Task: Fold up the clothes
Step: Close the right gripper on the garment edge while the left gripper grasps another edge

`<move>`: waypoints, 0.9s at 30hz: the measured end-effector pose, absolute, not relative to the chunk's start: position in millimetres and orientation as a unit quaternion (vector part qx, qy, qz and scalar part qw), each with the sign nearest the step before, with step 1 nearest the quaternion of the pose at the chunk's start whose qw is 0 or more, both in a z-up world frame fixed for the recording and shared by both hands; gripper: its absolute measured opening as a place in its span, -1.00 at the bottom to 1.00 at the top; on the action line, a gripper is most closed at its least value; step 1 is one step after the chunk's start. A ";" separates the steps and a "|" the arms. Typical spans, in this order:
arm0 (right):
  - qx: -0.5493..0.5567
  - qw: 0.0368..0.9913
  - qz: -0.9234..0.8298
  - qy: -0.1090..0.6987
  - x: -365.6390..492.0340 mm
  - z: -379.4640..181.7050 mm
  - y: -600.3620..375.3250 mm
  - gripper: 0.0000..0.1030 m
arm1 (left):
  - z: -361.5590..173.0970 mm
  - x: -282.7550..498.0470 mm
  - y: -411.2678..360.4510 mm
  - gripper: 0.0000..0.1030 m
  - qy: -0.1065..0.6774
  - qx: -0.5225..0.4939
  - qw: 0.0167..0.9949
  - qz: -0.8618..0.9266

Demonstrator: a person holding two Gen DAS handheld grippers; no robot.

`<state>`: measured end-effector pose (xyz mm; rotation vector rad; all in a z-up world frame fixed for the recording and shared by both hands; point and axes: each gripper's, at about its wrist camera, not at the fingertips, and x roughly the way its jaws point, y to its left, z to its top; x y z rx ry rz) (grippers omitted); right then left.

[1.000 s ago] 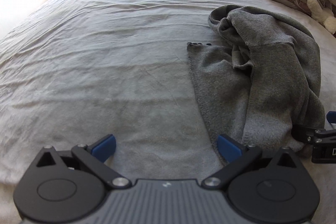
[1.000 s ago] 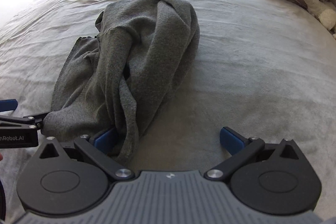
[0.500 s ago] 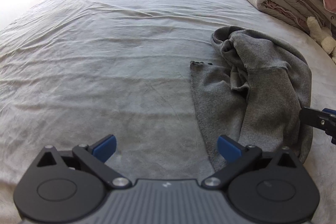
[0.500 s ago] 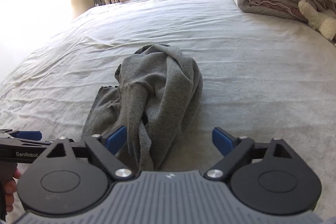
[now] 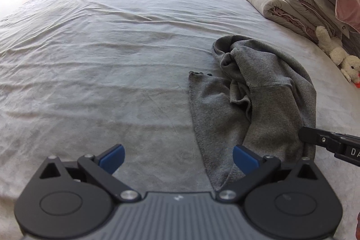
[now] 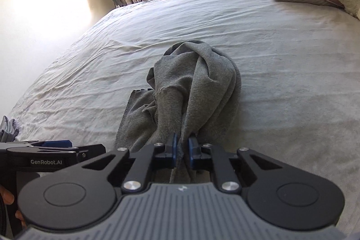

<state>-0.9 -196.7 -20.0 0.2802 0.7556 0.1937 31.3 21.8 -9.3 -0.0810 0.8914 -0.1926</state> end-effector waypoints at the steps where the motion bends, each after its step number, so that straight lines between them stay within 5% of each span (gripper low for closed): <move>1: 0.141 0.915 0.094 0.367 -2.6 -18.9 -198.8 -0.75 | -8.2 30.3 22.6 0.98 0.427 -0.043 0.898 -0.098; 22: 0.149 0.891 0.174 0.392 -50.2 -8.3 -213.9 -0.77 | -11.2 44.5 -13.1 0.62 0.406 -0.240 0.846 -0.249; 27: 0.145 0.890 0.171 0.398 -54.4 -16.1 -221.8 -0.76 | -20.3 47.4 -27.2 0.08 0.413 -0.249 0.838 -0.255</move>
